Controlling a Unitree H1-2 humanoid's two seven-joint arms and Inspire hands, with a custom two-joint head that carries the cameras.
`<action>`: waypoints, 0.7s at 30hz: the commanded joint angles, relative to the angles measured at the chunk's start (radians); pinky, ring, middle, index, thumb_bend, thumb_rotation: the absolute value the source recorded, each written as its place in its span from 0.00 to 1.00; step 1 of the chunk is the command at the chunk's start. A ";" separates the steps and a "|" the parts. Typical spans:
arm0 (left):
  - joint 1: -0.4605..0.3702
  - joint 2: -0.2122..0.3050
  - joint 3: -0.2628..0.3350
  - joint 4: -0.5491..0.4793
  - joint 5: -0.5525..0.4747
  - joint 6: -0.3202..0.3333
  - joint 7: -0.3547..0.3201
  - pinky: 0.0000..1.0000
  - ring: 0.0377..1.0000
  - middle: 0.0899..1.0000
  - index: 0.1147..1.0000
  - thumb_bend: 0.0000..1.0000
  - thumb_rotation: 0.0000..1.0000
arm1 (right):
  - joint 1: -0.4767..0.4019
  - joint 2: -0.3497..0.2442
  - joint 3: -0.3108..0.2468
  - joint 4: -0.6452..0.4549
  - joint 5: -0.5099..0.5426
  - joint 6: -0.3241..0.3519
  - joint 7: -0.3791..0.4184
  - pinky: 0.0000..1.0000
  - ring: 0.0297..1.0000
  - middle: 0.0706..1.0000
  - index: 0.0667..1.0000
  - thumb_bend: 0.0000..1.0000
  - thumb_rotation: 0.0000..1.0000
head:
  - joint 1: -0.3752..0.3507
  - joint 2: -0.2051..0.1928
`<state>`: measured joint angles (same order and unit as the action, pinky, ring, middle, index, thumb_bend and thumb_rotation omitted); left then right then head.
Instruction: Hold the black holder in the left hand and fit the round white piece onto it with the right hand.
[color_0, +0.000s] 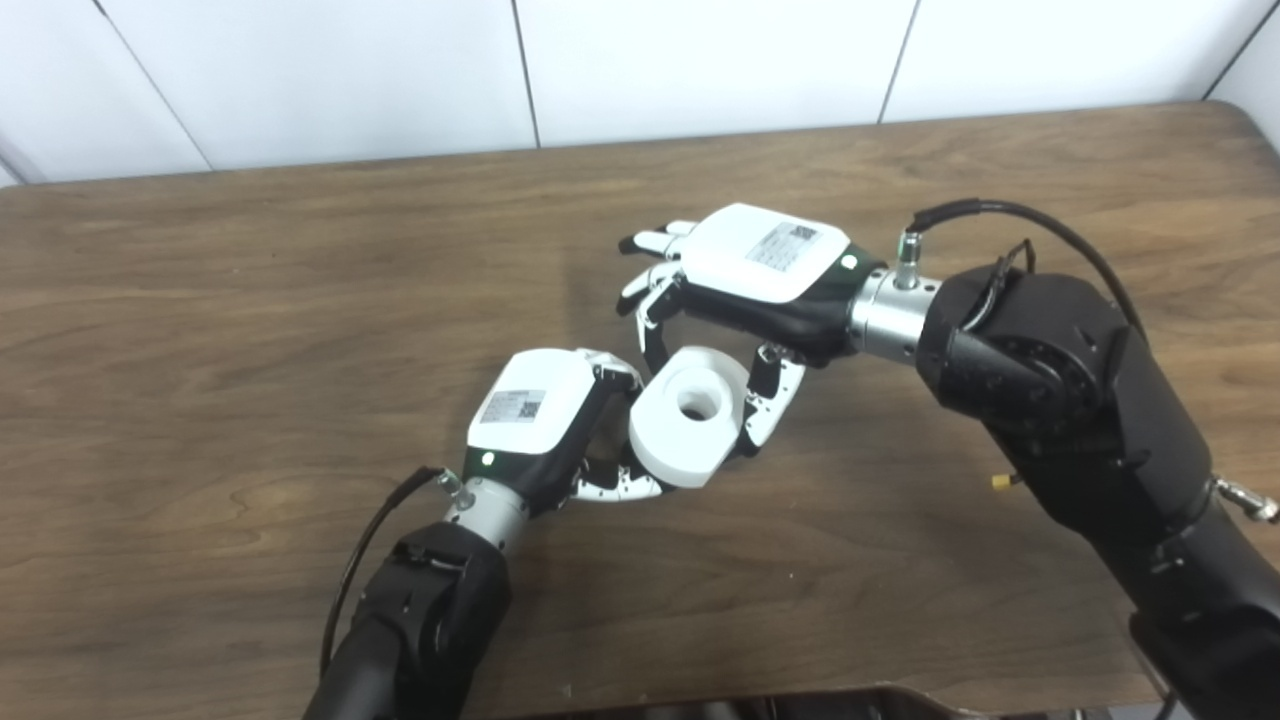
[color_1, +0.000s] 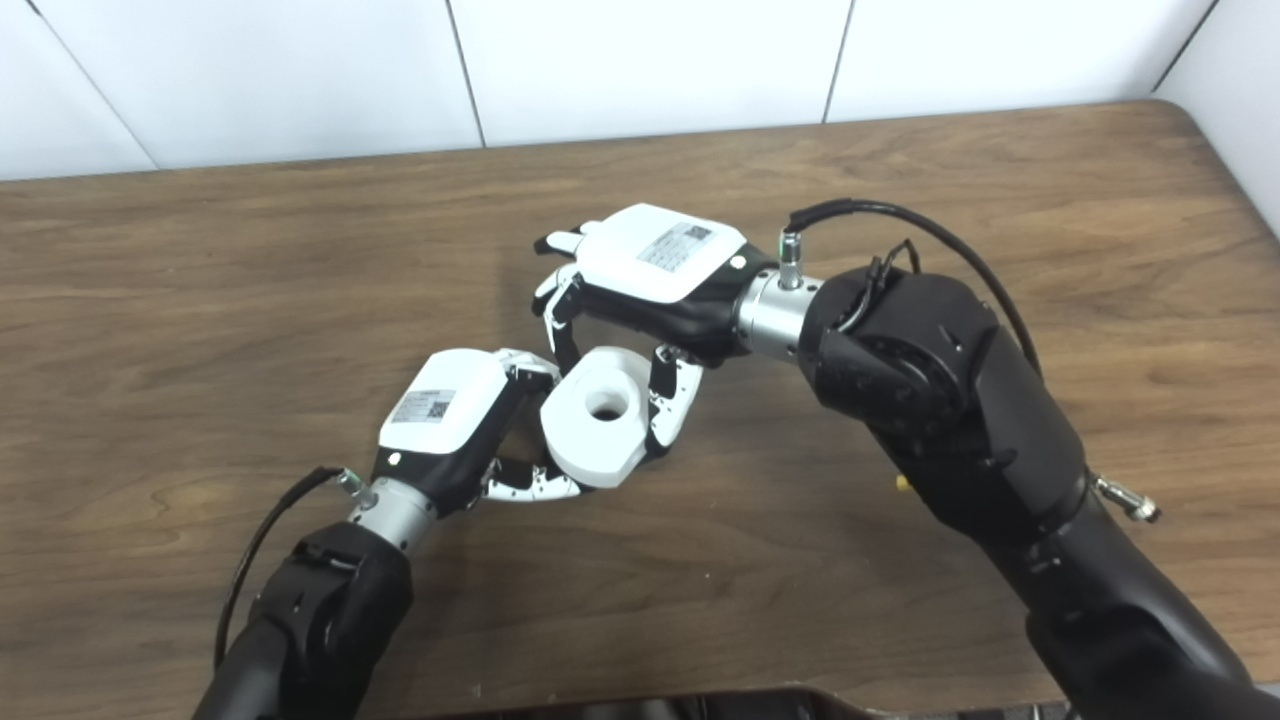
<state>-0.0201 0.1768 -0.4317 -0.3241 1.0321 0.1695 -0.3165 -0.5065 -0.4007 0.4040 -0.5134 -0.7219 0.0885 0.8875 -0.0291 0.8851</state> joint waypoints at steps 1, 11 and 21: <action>0.044 0.020 -0.009 0.036 -0.007 0.043 -0.087 0.75 0.78 0.69 0.42 0.52 0.05 | -0.034 -0.003 -0.007 -0.017 0.004 -0.009 -0.007 0.96 0.98 0.81 0.45 0.52 0.13 | 0.002 0.000; 0.041 0.017 -0.014 0.041 0.005 0.048 -0.093 0.75 0.79 0.69 0.42 0.52 0.05 | -0.027 -0.024 -0.015 -0.026 0.005 -0.017 0.003 0.98 0.98 0.82 0.45 0.52 0.14 | 0.010 -0.002; 0.038 0.014 -0.014 0.044 0.002 0.052 -0.097 0.75 0.79 0.70 0.42 0.52 0.05 | -0.024 -0.035 -0.029 -0.027 0.013 -0.020 -0.002 0.95 0.98 0.82 0.46 0.52 0.14 | 0.010 -0.007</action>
<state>-0.0232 0.1747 -0.4351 -0.3241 1.0346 0.1719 -0.3233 -0.5063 -0.4257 0.3905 -0.5144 -0.7153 0.0739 0.8964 -0.0184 0.8774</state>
